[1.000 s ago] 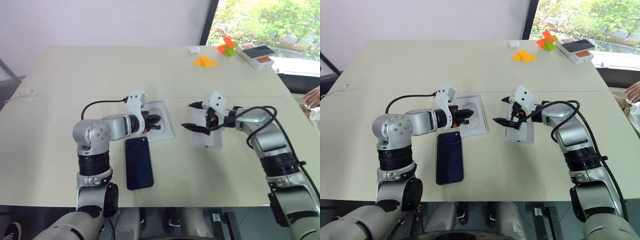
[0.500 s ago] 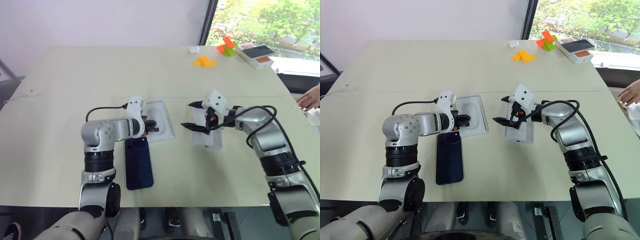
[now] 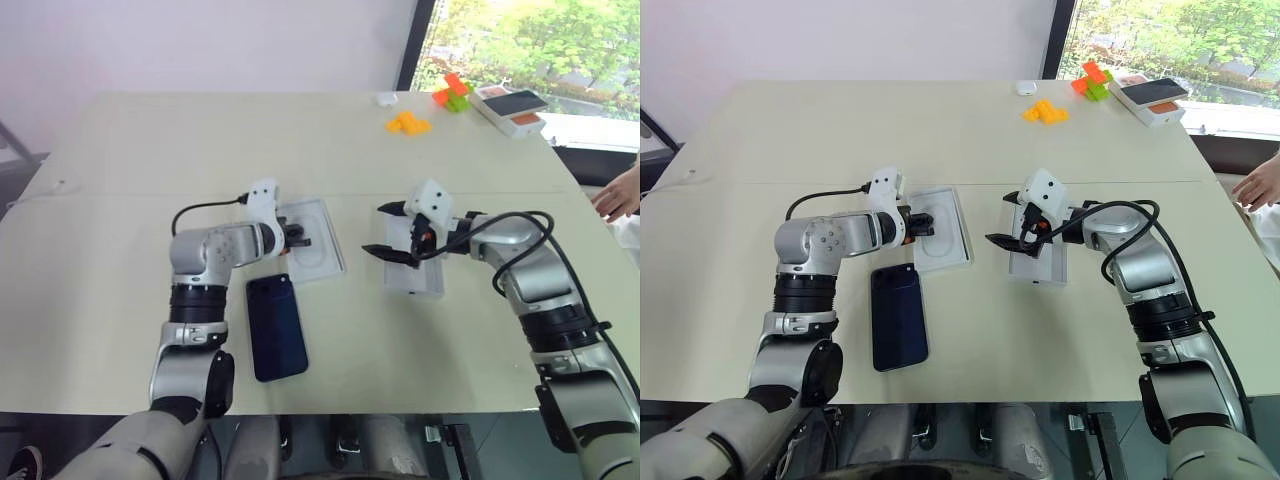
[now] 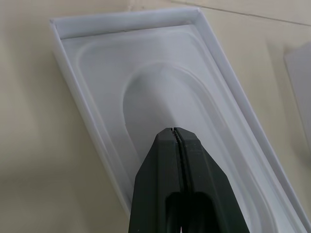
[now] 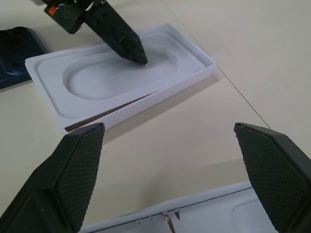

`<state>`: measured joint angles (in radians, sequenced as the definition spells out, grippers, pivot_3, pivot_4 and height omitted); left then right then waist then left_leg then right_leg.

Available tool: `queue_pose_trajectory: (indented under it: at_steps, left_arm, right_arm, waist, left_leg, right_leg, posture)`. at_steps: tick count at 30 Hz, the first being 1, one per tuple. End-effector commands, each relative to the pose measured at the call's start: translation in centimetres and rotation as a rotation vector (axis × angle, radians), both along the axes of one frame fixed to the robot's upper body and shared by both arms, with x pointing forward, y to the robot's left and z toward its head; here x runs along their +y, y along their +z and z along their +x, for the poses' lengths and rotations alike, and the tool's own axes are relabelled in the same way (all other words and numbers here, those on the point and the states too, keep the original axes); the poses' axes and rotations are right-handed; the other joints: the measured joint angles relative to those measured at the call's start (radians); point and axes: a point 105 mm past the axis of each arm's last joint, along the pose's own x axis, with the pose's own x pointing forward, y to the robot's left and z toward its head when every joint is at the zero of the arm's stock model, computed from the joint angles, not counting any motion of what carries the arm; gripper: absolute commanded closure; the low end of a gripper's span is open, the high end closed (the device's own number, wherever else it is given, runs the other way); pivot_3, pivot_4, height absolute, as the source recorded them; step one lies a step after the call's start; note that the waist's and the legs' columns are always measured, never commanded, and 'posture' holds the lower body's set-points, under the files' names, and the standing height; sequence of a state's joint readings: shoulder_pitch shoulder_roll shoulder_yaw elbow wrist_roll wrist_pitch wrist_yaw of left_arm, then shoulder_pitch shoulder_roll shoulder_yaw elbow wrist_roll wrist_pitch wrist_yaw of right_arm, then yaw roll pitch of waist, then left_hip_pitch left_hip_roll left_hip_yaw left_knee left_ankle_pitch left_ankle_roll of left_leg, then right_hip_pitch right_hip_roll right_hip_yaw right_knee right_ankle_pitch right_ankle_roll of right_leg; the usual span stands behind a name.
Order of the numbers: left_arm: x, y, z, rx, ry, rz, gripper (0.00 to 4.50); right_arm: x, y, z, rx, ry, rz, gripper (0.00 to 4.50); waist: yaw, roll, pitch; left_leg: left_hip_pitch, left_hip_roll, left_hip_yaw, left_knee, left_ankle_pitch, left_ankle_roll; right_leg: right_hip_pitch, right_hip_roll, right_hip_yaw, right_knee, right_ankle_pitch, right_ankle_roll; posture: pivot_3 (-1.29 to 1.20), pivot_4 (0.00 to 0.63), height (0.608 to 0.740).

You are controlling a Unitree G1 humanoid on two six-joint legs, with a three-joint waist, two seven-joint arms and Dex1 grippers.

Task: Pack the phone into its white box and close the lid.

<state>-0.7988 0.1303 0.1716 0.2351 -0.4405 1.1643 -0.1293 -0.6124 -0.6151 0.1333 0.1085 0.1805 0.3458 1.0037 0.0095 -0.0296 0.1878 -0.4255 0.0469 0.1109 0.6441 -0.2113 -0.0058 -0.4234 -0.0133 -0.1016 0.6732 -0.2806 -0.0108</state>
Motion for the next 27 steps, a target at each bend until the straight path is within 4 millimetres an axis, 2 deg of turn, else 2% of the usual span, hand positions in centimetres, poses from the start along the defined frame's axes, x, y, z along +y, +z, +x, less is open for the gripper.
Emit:
queue_pose_trajectory:
  at_steps: [1,4,11,16,19,21,23,27]
  left_arm:
    - [0.7,-0.3,1.1,-0.017,0.029,0.058,4.44]
    - [1.0,0.3,2.0,-0.042,0.043,0.051,4.44]
    - [0.9,0.3,2.3,-0.047,0.029,0.059,4.44]
    - [0.3,2.6,1.7,-0.152,-0.018,0.029,4.44]
    - [0.4,5.3,0.6,-0.260,-0.058,0.040,4.44]
    - [0.8,6.3,-0.1,-0.293,-0.071,0.030,4.44]
    - [1.2,7.0,-1.1,-0.324,-0.099,0.028,4.44]
    - [2.1,6.8,-3.6,-0.347,-0.187,0.054,4.44]
  right_arm:
    - [0.0,1.8,-0.1,-0.066,0.002,0.018,0.00]
    - [0.0,1.9,-0.1,-0.069,-0.001,0.017,0.00]
    - [-0.2,2.0,0.0,-0.074,-0.011,0.018,0.00]
    - [0.0,2.1,0.1,-0.078,-0.013,0.027,0.00]
    - [0.2,2.2,0.0,-0.079,-0.006,0.038,0.00]
    - [0.3,2.2,0.0,-0.077,-0.001,0.038,0.00]
    - [0.4,2.2,-0.1,-0.074,0.007,0.040,0.00]
    - [1.0,2.1,-0.5,-0.063,0.041,0.046,0.00]
  waist:
    - [0.001,0.000,0.000]
    - [0.000,0.000,0.000]
    - [0.000,0.000,0.000]
    - [-0.001,0.000,0.000]
    - [-0.003,0.000,0.000]
    - [-0.001,0.000,0.000]
    - [-0.001,0.000,0.000]
    - [-0.004,0.000,0.000]
  left_leg:
    - [0.000,0.000,0.000,0.000,0.000,0.000]
    - [0.000,0.000,0.000,0.000,0.000,0.000]
    - [0.000,0.000,0.000,0.000,0.001,-0.001]
    - [0.000,0.000,0.000,0.000,0.001,-0.002]
    - [0.000,0.000,0.000,0.000,0.002,-0.003]
    - [0.000,0.000,0.000,0.000,0.002,-0.003]
    - [0.000,0.000,0.000,0.000,0.002,-0.003]
    - [0.000,0.000,0.000,0.000,0.002,-0.003]
  right_leg:
    - [0.000,0.000,0.000,0.000,0.000,0.000]
    - [0.000,0.000,0.000,0.000,0.000,0.000]
    - [0.000,0.000,0.000,0.000,0.000,-0.001]
    - [0.000,0.000,0.000,0.000,0.001,-0.001]
    - [-0.001,0.000,0.000,0.000,0.002,-0.003]
    - [-0.001,0.000,0.000,0.000,0.002,-0.003]
    - [0.000,0.000,0.000,0.000,0.002,-0.003]
    - [0.000,0.000,0.000,0.000,0.002,-0.003]
  posture:
    - [0.00,0.150,0.737]
    - [0.00,0.150,0.737]
    - [0.00,0.150,0.737]
    - [0.00,0.150,0.737]
    - [0.00,0.150,0.737]
    - [0.00,0.150,0.737]
    - [0.00,0.150,0.737]
    - [0.00,0.150,0.737]
